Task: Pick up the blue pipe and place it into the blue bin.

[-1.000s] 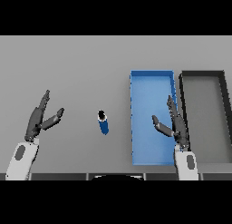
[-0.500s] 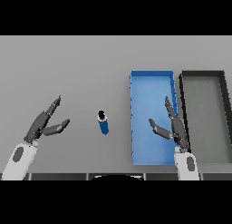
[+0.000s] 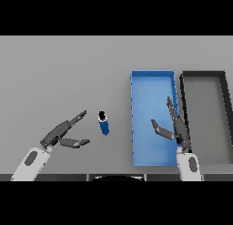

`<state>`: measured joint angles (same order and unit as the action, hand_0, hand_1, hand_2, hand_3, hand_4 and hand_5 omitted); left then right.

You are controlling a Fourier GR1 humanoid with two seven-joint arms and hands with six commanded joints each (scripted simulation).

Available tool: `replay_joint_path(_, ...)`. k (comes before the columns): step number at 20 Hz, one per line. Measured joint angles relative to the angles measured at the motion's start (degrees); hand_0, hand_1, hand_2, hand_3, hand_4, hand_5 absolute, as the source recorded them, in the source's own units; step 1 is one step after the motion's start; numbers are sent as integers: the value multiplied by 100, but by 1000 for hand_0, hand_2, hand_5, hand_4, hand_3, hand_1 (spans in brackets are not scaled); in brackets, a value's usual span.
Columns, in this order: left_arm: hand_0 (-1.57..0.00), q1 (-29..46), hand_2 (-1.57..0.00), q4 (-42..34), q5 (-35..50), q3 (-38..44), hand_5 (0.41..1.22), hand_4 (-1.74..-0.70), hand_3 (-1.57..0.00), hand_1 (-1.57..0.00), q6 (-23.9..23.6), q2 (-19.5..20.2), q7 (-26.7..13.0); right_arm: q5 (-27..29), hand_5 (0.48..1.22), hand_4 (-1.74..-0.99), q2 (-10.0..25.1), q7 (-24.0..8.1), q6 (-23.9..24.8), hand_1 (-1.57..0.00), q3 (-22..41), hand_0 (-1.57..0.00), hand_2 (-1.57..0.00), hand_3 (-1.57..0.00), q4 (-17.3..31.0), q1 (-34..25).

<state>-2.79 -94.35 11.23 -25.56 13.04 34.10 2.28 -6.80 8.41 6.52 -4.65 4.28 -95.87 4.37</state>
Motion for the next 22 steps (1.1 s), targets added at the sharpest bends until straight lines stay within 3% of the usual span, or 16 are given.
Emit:
replay_joint_path(7, 1, -439, 1, 515, -336, -406, 446, -1117, 1, 1, -18, -760, -104, 75, 615, -1275, -67, -193, -32, 1, 11, 1, 1, 1, -42, 35)
replay_joint_path(11, 1, -680, 1, 969, -406, -552, 448, -1117, 1, 1, -10, -1246, -214, 38, 605, -1274, -114, -83, 7, 1, 28, 1, 1, 1, -73, 139)
replay_joint_path(15, 1, -1001, 1, 1429, -739, -639, 445, -1075, 1, 1, -160, -1574, 17, 114, 598, -1267, -28, -32, -22, 1, -66, 1, 1, 1, -94, 142)
replay_joint_path(18, 1, -1179, -19, 1747, -588, -590, 507, -1109, -18, 1, -41, -1848, 237, 72, 600, -1267, -109, -69, -16, 1, 10, 1, 1, 1, -86, 134)
replay_joint_path(20, -17, -1169, -290, 1899, -463, -541, 607, -1208, -255, -160, -33, -2044, 391, 91, 600, -1261, -62, -12, -32, 1, -23, 1, 1, 1, -100, 156)
replay_joint_path(22, -443, -1184, -699, 1989, -255, -448, 828, -1345, -721, -592, -67, -2265, 332, 71, 602, -1259, -44, -84, -16, 1, -36, 1, 1, 1, -88, 136)
